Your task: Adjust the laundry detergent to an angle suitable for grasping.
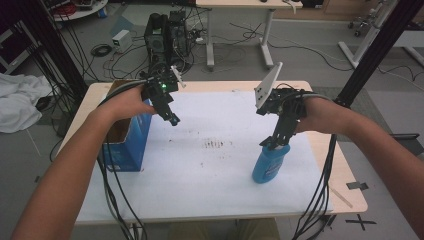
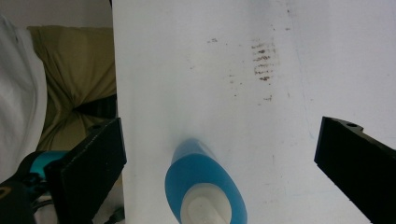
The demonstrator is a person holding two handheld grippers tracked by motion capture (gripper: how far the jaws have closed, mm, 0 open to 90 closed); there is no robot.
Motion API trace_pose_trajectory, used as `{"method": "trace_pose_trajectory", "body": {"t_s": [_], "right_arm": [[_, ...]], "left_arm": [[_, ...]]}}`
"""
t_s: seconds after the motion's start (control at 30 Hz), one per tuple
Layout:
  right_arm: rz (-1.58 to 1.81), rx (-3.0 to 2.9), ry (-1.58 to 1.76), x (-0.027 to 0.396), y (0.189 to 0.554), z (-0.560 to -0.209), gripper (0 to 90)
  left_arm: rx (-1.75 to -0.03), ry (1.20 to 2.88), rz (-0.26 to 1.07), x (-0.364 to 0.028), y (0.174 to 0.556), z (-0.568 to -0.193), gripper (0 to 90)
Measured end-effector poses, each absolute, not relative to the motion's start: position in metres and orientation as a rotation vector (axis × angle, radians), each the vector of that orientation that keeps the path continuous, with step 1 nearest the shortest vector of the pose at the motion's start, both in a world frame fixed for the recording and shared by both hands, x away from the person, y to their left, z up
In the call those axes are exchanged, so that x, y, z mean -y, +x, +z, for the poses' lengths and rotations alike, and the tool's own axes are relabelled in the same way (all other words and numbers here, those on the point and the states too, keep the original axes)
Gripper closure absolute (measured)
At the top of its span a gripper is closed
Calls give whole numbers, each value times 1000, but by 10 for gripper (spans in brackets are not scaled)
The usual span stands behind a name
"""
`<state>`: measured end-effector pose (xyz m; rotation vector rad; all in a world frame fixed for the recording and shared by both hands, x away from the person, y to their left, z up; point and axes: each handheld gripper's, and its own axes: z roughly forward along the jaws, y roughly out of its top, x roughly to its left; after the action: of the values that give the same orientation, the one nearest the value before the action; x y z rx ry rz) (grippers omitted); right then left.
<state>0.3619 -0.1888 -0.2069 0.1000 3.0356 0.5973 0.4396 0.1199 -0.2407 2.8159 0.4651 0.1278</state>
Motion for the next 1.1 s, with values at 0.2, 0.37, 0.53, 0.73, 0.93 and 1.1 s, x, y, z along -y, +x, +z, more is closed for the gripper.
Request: {"method": "trace_pose_trajectory", "body": {"t_s": [0.2, 0.37, 0.53, 0.73, 0.93, 1.1], "right_arm": [[593, -3033, 97, 191, 361, -203, 10], [585, -3028, 97, 203, 365, -202, 11], [621, -3009, 131, 221, 371, -198, 10], [608, -2991, 209, 241, 378, -194, 10], [591, -2983, 265, 254, 386, -193, 11], [593, -2973, 294, 260, 389, -193, 11]], "left_arm": [[-466, 2814, 122, -119, 437, -241, 141], [-445, 2833, 117, -118, 434, -242, 141], [-472, 2824, 122, -117, 429, -249, 141], [-480, 2799, 119, -112, 419, -256, 141], [-476, 2778, 112, -106, 412, -263, 141], [-497, 2708, 91, -101, 405, -273, 141]]}}
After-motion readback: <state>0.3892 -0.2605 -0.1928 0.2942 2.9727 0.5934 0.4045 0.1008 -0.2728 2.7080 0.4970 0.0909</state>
